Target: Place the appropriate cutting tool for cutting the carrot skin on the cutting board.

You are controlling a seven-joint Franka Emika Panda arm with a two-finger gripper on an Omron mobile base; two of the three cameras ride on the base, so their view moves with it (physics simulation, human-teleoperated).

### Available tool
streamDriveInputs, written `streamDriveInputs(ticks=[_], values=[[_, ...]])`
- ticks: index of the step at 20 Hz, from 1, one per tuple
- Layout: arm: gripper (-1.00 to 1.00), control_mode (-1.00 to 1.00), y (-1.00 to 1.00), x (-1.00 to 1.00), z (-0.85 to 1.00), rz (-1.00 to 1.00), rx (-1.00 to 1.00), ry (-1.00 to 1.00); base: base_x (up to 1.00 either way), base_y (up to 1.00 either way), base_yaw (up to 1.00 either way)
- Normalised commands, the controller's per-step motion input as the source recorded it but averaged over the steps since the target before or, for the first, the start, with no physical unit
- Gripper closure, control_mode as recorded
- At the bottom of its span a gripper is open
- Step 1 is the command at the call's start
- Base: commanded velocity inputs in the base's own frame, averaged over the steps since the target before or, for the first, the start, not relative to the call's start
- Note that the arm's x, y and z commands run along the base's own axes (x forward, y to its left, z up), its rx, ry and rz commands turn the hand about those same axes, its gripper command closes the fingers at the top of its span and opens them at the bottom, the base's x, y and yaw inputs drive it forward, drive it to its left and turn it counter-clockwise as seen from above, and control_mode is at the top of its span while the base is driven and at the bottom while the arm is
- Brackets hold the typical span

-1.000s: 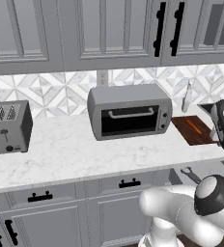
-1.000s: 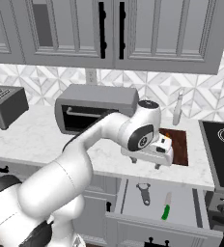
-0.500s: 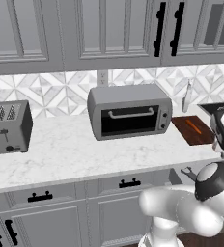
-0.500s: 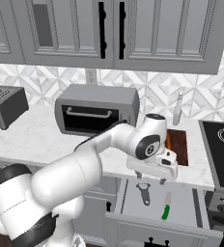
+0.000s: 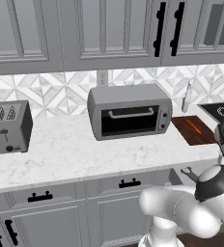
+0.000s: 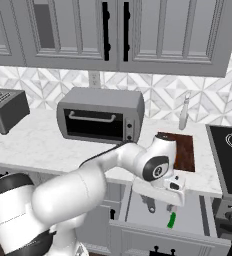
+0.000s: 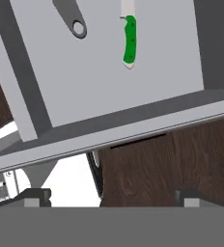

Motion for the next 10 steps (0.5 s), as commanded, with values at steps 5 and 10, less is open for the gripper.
streamDriveInputs(ticks=[5,10], values=[[-1.0,-1.0,0.0,-0.16,-0.33,0.0,0.0,0.05,0.0,0.0,0.0],[-1.0,-1.0,0.0,-0.08,-0.33,0.01,0.0,0.06,0.0,0.0,0.0]])
